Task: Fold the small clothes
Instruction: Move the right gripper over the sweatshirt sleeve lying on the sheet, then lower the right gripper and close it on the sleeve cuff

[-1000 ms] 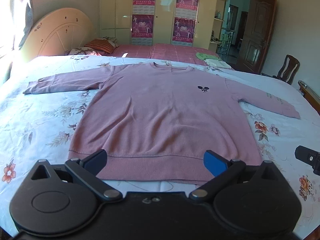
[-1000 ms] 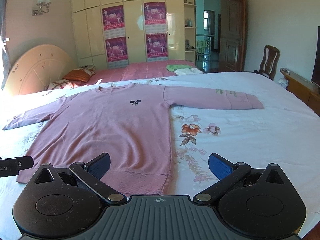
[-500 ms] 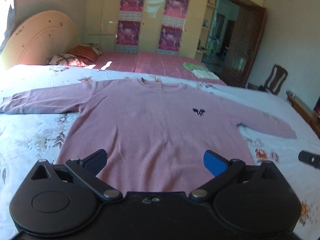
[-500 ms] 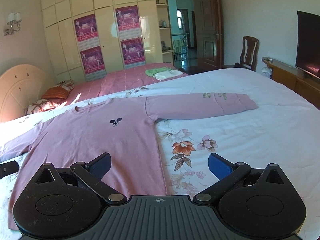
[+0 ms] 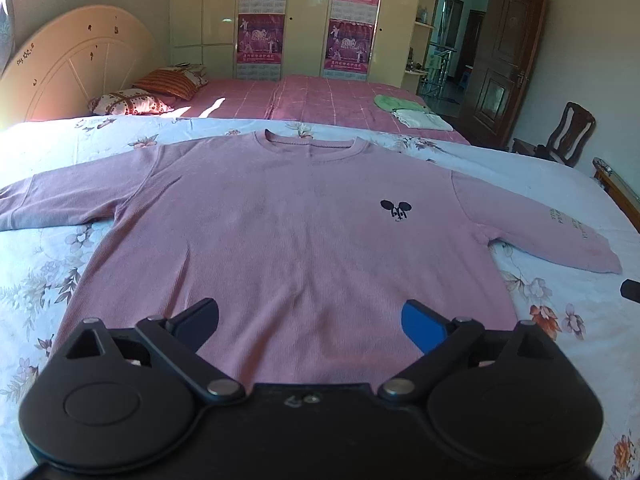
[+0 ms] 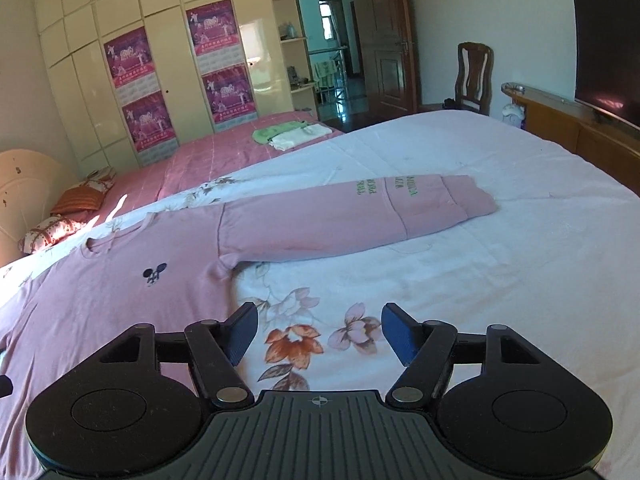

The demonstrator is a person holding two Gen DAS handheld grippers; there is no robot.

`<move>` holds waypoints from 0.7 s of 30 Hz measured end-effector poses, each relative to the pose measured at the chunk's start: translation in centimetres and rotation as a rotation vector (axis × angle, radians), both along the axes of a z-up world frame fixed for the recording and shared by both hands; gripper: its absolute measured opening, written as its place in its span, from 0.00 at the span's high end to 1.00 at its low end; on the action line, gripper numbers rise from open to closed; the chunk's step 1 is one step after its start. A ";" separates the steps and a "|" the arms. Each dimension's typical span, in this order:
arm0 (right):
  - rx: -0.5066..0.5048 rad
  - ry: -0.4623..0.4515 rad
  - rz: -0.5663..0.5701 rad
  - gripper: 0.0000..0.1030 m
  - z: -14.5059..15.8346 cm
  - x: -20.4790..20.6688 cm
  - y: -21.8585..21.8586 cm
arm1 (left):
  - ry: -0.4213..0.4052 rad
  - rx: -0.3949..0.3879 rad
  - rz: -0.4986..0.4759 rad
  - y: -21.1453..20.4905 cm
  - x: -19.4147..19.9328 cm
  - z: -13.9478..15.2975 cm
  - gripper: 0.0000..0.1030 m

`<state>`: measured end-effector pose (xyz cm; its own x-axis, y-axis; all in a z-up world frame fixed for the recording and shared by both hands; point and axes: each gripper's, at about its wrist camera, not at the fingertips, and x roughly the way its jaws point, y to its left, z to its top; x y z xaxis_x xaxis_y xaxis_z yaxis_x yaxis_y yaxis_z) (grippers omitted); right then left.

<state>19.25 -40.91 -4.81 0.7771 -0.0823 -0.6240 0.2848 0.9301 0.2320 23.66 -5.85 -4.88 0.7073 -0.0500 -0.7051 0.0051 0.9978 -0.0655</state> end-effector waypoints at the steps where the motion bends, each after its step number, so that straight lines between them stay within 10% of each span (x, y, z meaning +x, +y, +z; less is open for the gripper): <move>1: 0.000 0.004 0.000 0.33 -0.4 0.8 -1.1 | 0.003 0.023 0.010 -0.9 0.6 -0.2 0.07; 5: 0.029 0.025 -0.009 0.52 -2.4 4.3 -5.7 | -0.007 0.077 0.065 -3.6 3.0 -0.8 0.25; 15: 0.091 0.043 -0.079 0.63 -6.9 9.3 -13.9 | 0.010 0.017 0.152 -6.3 7.9 -2.4 0.44; 21: 0.255 0.048 -0.213 0.67 -9.7 9.8 -19.3 | 0.043 0.074 0.144 -7.7 8.0 -3.4 0.32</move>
<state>29.08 -60.23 -14.51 0.7282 -0.0758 -0.6812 0.4828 0.7622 0.4313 31.69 -13.57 -8.32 0.6723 0.1029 -0.7331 -0.1393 0.9902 0.0112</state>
